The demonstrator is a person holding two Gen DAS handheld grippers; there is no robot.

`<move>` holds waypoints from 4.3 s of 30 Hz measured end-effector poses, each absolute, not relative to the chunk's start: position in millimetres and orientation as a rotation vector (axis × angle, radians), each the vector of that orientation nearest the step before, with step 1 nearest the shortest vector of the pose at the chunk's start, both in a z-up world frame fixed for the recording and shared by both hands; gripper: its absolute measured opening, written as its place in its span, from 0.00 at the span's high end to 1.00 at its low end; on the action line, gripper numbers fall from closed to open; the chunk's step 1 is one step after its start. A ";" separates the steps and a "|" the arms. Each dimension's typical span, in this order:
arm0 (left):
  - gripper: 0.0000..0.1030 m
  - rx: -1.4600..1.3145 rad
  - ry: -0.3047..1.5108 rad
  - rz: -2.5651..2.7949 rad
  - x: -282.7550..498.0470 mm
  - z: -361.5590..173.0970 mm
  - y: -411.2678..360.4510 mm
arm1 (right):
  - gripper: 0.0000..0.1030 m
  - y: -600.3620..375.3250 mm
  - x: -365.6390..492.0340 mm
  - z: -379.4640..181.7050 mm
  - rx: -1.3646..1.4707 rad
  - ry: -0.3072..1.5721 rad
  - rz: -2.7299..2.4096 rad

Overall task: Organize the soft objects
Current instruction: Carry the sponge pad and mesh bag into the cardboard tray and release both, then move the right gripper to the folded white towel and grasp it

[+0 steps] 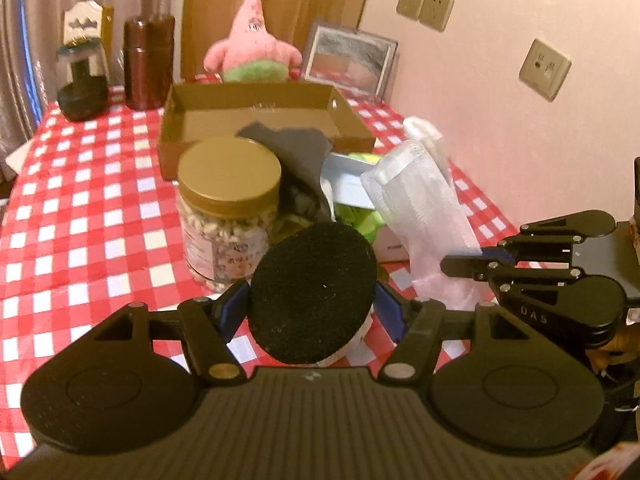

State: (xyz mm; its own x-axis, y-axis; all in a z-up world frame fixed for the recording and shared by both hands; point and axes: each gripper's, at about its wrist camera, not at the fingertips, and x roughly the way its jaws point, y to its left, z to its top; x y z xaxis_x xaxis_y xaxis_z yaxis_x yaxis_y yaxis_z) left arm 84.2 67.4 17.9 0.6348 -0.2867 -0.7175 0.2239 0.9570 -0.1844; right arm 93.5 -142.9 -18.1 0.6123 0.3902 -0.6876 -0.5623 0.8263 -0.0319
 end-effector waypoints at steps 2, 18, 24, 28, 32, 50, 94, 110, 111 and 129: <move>0.37 -0.083 0.822 -0.283 78.5 24.4 68.6 | 0.96 -140.4 89.1 -11.5 -0.268 0.711 0.577; 0.37 -0.084 0.762 -0.243 68.6 57.6 69.5 | 0.97 -153.3 73.1 16.8 -0.234 0.658 0.573; 0.37 -0.078 0.742 -0.262 85.0 66.0 61.7 | 0.97 -178.8 82.0 23.1 -0.198 0.665 0.515; 0.37 -0.077 0.734 -0.273 97.9 71.3 57.2 | 0.97 -193.9 89.5 22.0 -0.181 0.680 0.487; 0.37 -0.079 0.726 -0.276 116.6 77.6 55.3 | 0.97 -204.6 100.5 26.2 -0.138 0.695 0.487; 0.37 0.002 0.745 -0.243 284.5 71.9 60.7 | 0.96 -206.2 277.0 50.9 -0.045 0.753 0.490; 0.16 0.095 0.701 -0.109 362.4 40.2 69.7 | 0.32 -201.2 406.3 -0.9 0.056 0.818 0.412; 0.16 -0.031 0.600 -0.043 194.4 91.6 45.8 | 0.32 -263.6 241.7 66.6 0.065 0.705 0.347; 0.16 -0.036 0.597 -0.039 184.5 91.7 44.5 | 0.32 -266.7 232.4 67.4 0.070 0.703 0.345; 0.16 -0.180 0.660 0.081 49.4 49.1 29.7 | 0.32 -327.0 93.5 46.0 0.210 0.691 0.198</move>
